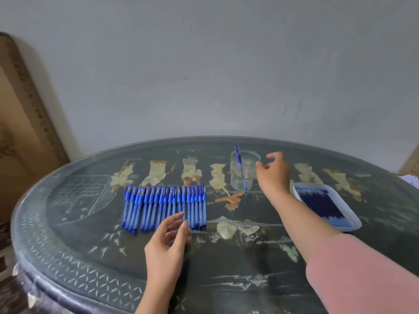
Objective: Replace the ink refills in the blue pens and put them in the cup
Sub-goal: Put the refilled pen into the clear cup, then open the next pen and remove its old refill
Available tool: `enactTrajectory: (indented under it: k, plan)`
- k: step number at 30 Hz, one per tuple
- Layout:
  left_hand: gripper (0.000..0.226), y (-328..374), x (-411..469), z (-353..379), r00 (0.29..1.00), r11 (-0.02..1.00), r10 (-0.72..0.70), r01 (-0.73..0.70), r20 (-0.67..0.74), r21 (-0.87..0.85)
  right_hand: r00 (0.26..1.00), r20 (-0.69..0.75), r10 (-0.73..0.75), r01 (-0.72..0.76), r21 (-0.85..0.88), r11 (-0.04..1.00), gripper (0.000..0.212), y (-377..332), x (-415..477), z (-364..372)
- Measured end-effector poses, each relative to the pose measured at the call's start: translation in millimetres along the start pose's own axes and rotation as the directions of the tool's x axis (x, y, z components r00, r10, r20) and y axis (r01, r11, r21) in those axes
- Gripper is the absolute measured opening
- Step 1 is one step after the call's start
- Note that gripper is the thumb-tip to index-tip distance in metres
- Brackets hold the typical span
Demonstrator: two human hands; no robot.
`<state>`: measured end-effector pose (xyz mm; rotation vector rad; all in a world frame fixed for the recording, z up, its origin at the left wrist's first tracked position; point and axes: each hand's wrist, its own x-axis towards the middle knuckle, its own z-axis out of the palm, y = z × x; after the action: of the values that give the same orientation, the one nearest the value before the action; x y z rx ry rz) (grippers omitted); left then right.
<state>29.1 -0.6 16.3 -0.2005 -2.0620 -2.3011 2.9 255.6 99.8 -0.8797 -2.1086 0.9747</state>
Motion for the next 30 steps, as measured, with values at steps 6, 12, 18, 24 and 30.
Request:
enactTrajectory:
  k: [6,12,18,24,30]
  plan:
    - [0.014,2,-1,-1,1.0,1.0,-0.024,0.024,-0.02,0.0,0.979,0.194,-0.053,0.056,-0.008,0.998,0.009,-6,-72,23]
    - [0.015,4,-3,-1,0.999,1.0,-0.03,0.03,-0.018,-0.008,0.922,0.385,-0.03,0.085,-0.127,0.988,0.023,-3,-114,58]
    - [0.015,3,-2,-2,0.999,1.0,-0.026,0.025,-0.023,-0.019,0.932,0.36,0.027,0.053,-0.21,0.976,0.025,2,-120,80]
    - [0.016,1,-1,-2,1.0,0.999,-0.018,0.017,-0.021,-0.03,0.936,0.33,0.119,-0.008,-0.318,0.948,0.023,-6,-119,93]
    - [0.017,1,0,-2,1.0,1.0,-0.008,0.007,-0.015,-0.03,0.93,0.303,0.208,-0.101,-0.333,0.937,0.02,-10,-113,93]
